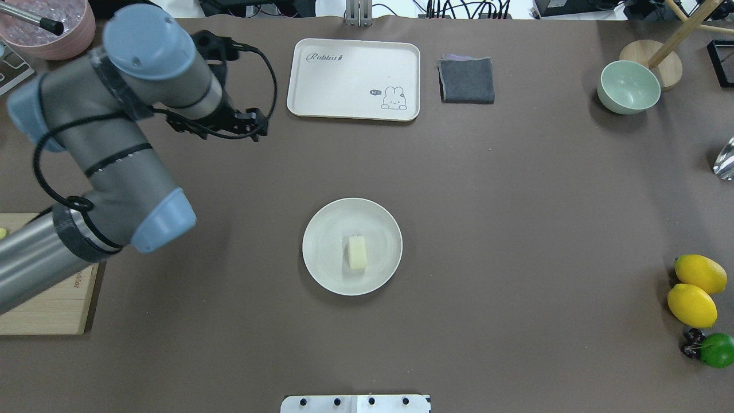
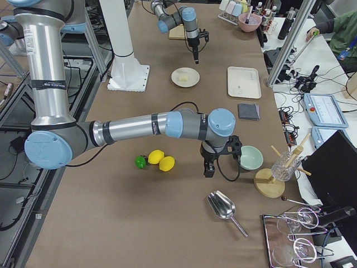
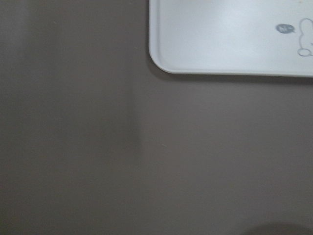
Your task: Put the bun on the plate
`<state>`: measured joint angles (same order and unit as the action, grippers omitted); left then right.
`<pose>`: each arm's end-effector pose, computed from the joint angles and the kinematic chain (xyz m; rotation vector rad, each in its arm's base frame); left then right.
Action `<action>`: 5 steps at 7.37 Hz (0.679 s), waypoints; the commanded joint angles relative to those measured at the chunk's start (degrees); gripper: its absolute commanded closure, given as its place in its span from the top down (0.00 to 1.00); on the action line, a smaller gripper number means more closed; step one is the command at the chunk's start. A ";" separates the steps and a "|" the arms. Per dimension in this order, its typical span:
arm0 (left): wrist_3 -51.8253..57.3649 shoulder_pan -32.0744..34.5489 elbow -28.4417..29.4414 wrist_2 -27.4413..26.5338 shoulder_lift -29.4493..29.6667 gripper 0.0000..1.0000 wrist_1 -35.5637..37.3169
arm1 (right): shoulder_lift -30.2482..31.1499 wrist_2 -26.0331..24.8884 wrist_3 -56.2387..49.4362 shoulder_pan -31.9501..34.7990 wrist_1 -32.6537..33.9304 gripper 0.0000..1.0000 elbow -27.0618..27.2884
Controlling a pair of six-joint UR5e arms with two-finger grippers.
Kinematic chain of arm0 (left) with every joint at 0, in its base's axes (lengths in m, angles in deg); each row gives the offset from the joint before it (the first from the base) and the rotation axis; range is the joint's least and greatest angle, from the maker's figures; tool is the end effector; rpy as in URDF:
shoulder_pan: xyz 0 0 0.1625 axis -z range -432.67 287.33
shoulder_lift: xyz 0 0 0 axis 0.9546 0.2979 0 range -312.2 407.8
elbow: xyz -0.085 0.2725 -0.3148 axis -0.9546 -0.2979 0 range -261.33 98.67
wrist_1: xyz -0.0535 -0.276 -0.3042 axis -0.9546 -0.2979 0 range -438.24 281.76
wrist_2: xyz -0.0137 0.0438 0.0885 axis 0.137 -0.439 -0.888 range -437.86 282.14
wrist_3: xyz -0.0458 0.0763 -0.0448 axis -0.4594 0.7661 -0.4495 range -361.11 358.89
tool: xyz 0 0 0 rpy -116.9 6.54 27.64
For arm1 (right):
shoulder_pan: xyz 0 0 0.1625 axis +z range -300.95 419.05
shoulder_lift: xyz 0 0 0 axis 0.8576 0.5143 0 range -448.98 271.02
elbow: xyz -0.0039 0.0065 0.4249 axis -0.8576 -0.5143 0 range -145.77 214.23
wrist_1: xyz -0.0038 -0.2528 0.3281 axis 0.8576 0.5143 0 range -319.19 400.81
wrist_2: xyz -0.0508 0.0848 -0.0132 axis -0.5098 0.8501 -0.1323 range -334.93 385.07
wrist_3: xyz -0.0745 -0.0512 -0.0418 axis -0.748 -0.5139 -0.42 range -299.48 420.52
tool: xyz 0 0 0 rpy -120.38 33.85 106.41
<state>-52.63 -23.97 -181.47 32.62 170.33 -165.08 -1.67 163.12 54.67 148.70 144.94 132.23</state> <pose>0.3572 -0.5557 0.2637 0.2216 0.7302 -0.0464 0.0561 -0.5012 0.5867 -0.0162 -0.8404 -0.0766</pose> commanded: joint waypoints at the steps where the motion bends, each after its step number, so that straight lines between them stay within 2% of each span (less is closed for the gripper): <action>1: 20.65 15.99 -0.32 4.81 -9.03 0.98 1.40 | 0.66 -0.41 0.22 0.00 0.02 1.00 -0.62; 2: 25.02 24.25 1.33 11.97 -10.11 0.98 2.45 | 0.75 -0.41 0.31 0.00 0.02 1.00 -1.06; 3: 27.67 29.81 1.70 16.30 -10.12 0.98 8.20 | 0.93 -0.32 0.31 0.17 0.02 1.00 -1.06; 5: 46.60 35.11 1.79 16.17 -15.71 0.98 8.44 | 0.84 -0.41 0.22 1.23 -0.07 1.00 -1.06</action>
<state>-16.62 6.85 -179.93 47.88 157.90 -157.09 -0.80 162.73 54.96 149.32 144.91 131.16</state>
